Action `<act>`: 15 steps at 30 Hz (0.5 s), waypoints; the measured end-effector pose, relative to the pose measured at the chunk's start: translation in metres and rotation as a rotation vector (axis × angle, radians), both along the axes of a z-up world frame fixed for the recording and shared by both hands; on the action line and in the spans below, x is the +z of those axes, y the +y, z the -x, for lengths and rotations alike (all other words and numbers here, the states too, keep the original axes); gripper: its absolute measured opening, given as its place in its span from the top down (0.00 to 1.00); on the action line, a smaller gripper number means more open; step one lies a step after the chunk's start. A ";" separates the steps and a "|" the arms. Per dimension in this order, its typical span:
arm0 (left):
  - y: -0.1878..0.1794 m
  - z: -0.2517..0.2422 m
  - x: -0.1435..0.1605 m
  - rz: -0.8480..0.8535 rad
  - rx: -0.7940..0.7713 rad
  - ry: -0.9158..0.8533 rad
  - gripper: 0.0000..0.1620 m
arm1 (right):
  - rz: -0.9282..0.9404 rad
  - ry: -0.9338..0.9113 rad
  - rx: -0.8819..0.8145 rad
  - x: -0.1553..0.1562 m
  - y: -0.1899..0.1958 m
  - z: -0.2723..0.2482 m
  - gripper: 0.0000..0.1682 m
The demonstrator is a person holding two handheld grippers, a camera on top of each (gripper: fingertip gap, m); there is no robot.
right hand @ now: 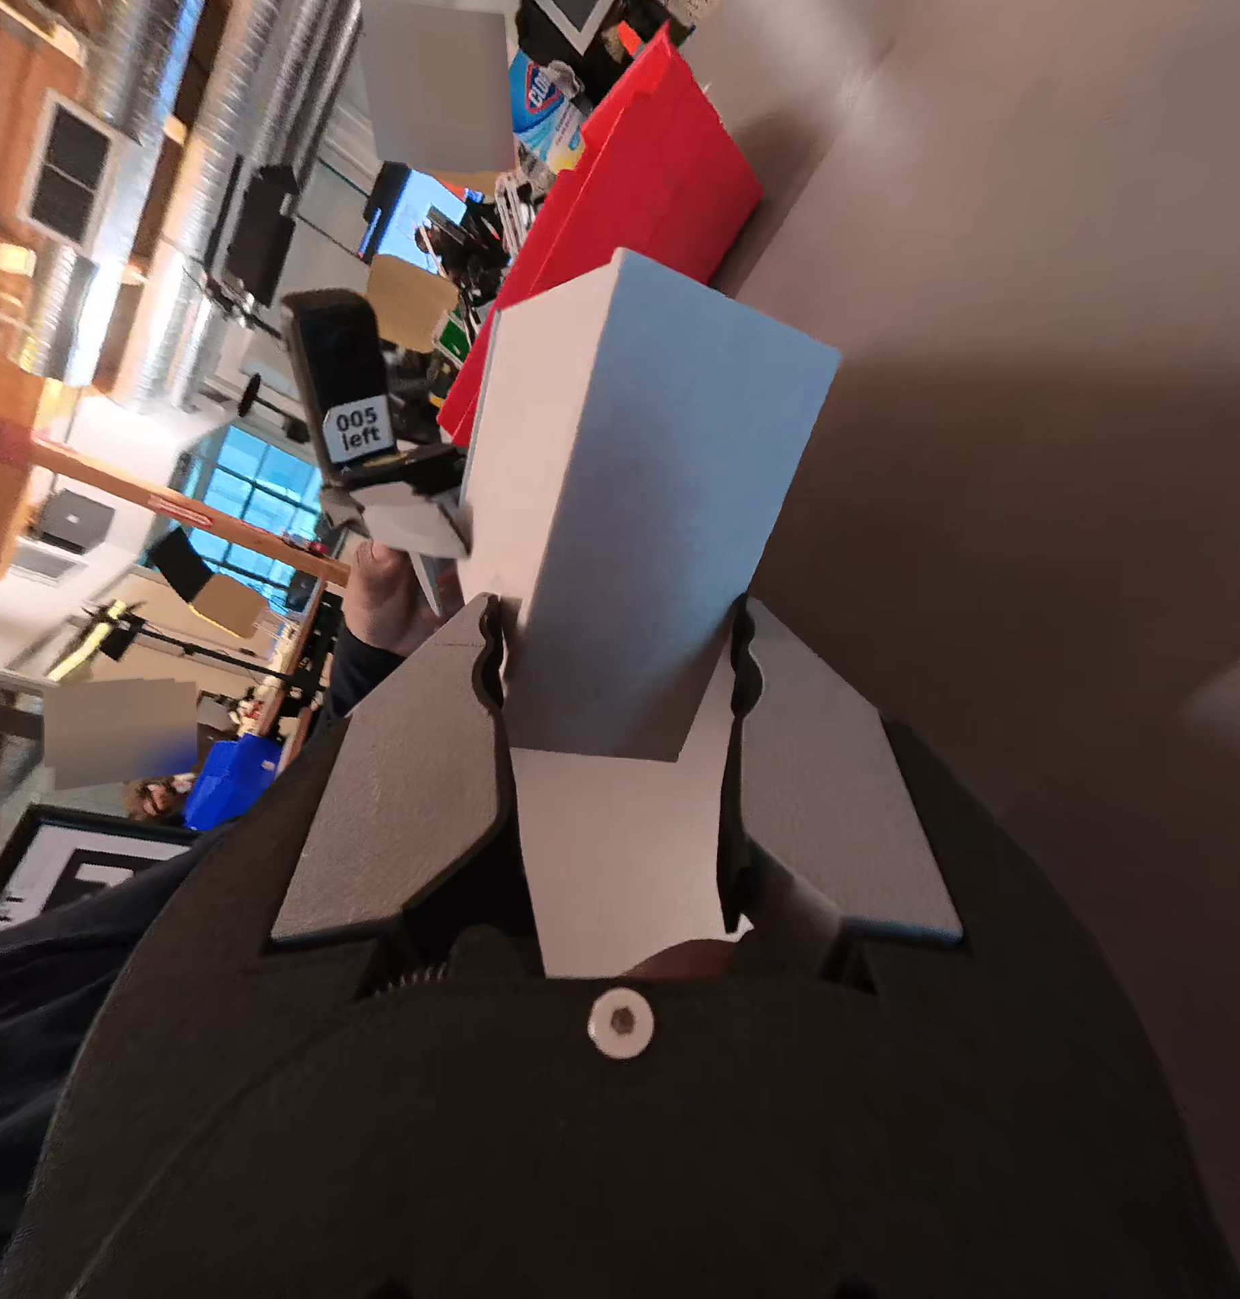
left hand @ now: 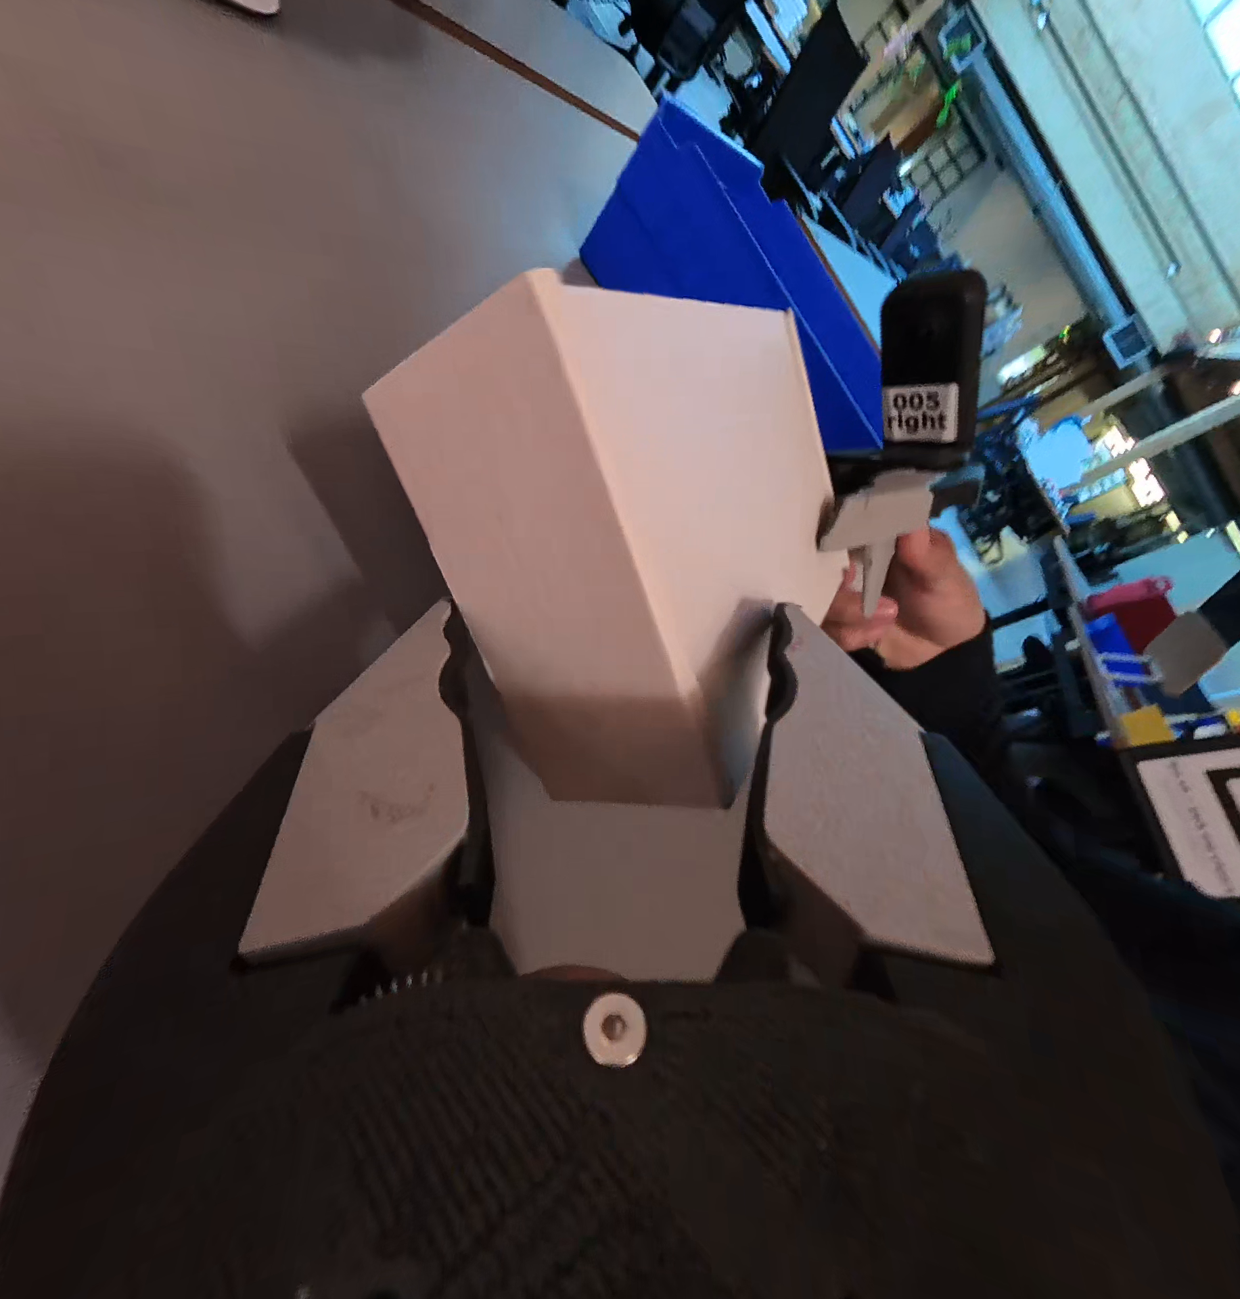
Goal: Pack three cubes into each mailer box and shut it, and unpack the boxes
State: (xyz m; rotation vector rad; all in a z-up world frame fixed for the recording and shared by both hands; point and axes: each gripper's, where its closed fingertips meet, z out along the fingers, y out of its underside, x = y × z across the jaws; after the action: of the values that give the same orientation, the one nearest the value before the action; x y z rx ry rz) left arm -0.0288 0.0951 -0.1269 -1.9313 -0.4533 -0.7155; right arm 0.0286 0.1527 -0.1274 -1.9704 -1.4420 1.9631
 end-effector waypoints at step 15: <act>-0.043 0.003 -0.025 0.030 -0.208 0.999 0.44 | 0.155 -0.210 -0.165 -0.026 0.027 0.008 0.64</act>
State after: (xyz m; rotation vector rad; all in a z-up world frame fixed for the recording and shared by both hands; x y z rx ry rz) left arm -0.0316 0.0521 -0.1516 -2.1031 0.3615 0.1878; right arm 0.0209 0.1801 -0.1532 -2.3392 -1.1465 1.8982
